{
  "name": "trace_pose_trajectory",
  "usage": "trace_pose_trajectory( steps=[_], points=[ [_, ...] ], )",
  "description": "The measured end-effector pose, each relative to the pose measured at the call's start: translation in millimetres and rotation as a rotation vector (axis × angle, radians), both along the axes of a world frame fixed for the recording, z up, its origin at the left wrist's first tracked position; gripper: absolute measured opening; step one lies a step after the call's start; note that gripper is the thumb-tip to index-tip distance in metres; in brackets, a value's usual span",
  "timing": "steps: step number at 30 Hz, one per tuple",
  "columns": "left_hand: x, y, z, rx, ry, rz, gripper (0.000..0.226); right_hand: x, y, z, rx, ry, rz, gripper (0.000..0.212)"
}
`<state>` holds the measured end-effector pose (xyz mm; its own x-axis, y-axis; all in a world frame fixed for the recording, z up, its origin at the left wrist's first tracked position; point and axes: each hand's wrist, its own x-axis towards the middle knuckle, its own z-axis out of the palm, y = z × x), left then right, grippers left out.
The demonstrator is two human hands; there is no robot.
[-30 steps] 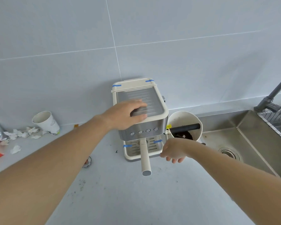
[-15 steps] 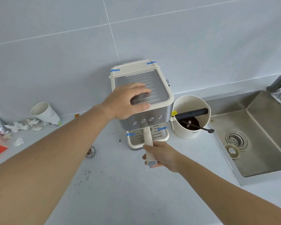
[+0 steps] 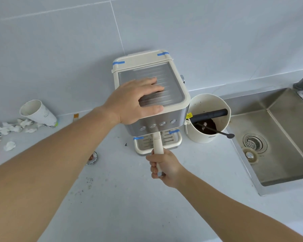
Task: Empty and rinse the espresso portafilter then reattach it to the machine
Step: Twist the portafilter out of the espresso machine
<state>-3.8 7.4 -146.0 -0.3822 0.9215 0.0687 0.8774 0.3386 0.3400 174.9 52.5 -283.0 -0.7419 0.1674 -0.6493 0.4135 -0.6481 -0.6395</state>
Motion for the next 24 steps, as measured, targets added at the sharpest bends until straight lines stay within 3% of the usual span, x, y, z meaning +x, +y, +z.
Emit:
trace_pose_trajectory(
  steps=[5,11,24],
  points=[
    [1.2,-0.5,0.0,0.014,0.000,0.001,0.071,-6.6,-12.5,0.5,0.052,-0.020,-0.084,0.027],
    [1.5,-2.0,2.3,0.001,-0.018,0.009,0.072,-52.3,-67.8,2.4,-0.063,-0.006,-0.283,0.021],
    [2.9,-1.7,5.0,-0.024,-0.030,0.010,0.070,-95.9,-85.4,-8.7,-0.090,0.020,-0.438,0.023]
  ],
)
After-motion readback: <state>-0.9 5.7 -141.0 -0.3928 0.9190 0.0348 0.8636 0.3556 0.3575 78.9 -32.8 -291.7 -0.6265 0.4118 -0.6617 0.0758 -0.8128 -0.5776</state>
